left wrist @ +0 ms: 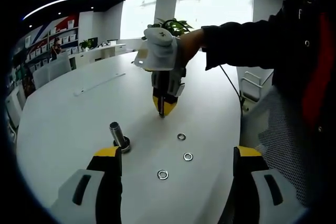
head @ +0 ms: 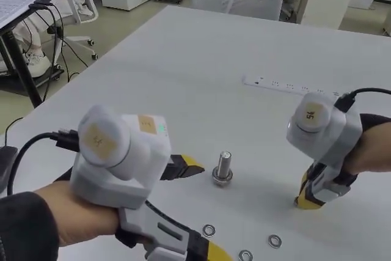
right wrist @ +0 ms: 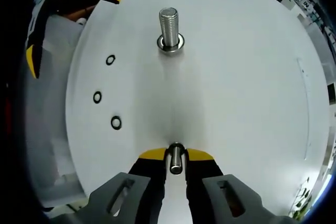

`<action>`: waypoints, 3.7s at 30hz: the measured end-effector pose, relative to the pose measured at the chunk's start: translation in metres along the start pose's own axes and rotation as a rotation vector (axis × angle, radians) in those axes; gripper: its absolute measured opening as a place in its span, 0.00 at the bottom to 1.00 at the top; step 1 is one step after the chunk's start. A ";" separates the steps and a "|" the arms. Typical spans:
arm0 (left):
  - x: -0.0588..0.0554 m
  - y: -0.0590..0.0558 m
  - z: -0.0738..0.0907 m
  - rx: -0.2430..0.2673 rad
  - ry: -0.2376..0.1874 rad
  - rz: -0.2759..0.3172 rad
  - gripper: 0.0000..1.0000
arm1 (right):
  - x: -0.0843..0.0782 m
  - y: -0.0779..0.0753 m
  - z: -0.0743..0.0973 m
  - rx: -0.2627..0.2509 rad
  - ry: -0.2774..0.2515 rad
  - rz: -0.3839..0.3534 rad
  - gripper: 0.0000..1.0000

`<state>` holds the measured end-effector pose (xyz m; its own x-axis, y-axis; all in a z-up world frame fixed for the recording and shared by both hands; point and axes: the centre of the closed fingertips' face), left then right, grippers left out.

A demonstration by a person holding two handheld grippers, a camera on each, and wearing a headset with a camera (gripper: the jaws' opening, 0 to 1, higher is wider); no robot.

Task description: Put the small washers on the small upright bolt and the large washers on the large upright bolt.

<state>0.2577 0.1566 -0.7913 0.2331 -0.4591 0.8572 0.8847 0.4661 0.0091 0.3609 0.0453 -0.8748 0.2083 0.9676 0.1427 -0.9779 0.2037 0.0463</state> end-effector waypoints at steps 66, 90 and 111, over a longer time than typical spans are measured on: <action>0.016 -0.007 0.016 0.015 -0.029 -0.057 0.87 | -0.004 0.078 0.010 0.019 -0.042 0.012 0.29; 0.011 -0.008 0.024 0.031 -0.025 -0.047 0.87 | 0.021 0.086 -0.009 0.026 -0.037 0.102 0.22; 0.012 -0.009 0.022 0.024 -0.034 -0.047 0.87 | 0.019 0.086 -0.013 -0.017 -0.024 0.146 0.16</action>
<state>0.2437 0.1638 -0.7699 0.1778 -0.4551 0.8725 0.8844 0.4627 0.0612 0.2804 0.0829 -0.8810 0.0642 0.9833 0.1700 -0.9979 0.0640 0.0069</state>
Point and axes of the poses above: the centre of the closed fingertips' face, and the gripper's own axes: z roughly backward along the fingers, y roughly to its left, x roughly out of its top, and after that the axes turned 8 degrees about -z, right-handed
